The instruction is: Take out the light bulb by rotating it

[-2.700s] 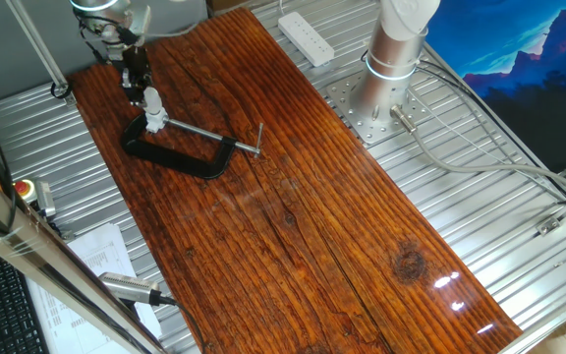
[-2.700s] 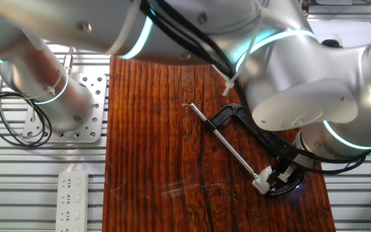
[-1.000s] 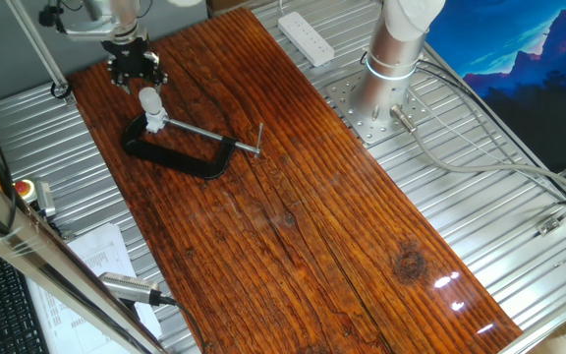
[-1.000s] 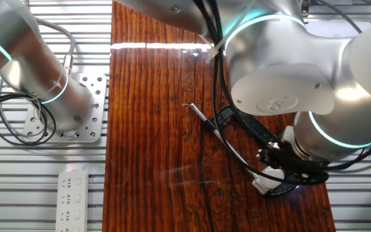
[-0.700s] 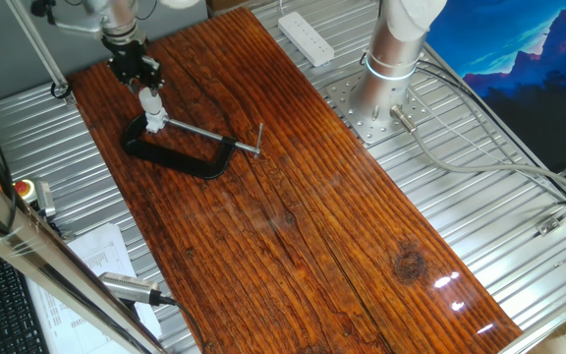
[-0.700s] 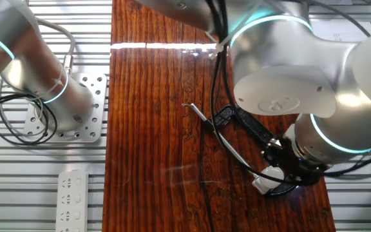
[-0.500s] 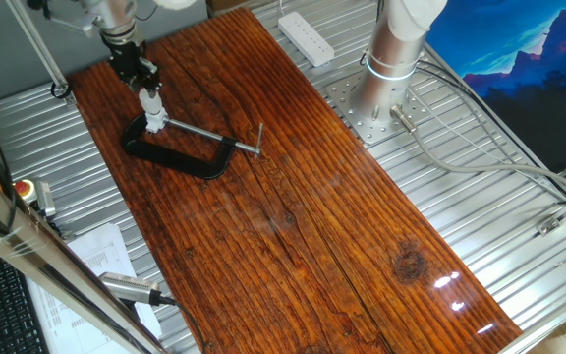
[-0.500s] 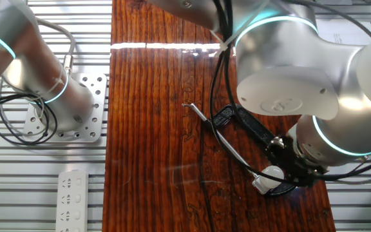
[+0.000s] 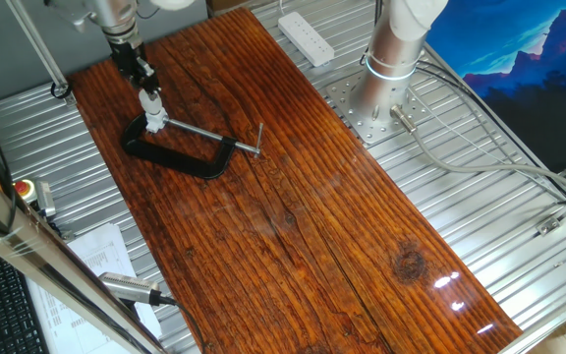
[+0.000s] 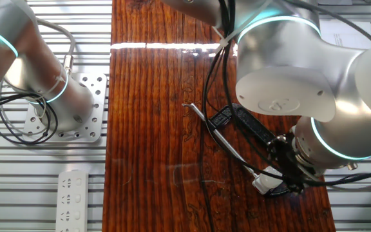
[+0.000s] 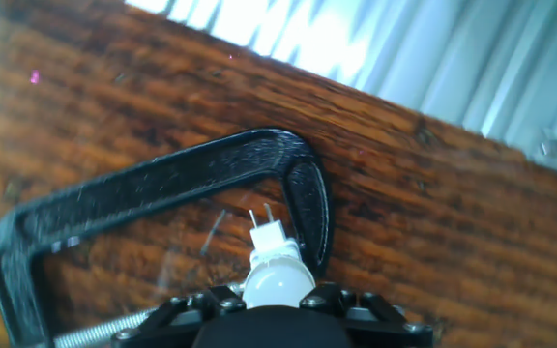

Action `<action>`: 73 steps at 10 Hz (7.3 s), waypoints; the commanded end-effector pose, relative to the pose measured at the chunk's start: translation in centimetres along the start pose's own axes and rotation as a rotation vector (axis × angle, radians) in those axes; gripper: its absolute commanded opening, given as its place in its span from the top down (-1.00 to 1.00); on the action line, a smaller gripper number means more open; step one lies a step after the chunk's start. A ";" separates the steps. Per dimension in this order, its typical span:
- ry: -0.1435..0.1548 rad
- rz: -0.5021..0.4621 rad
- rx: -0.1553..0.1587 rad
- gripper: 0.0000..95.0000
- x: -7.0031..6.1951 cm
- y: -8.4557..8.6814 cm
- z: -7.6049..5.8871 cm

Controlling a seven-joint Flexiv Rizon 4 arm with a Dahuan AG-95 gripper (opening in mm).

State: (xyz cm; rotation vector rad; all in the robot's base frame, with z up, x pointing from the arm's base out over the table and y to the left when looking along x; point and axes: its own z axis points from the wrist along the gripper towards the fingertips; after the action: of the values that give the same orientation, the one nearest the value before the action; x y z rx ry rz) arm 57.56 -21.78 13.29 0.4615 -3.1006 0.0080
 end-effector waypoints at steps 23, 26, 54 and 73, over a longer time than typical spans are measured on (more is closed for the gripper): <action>-0.033 0.229 0.006 -0.20 1.1 -0.3 2.3; -0.033 0.227 0.018 0.20 1.1 -0.4 2.3; -0.011 -0.167 0.025 1.00 1.5 -0.4 2.4; 0.007 -0.801 0.067 1.00 1.4 -0.4 2.2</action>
State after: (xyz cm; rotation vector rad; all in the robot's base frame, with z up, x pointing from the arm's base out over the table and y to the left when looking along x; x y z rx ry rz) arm 56.34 -22.65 11.10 1.6091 -2.6923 0.1078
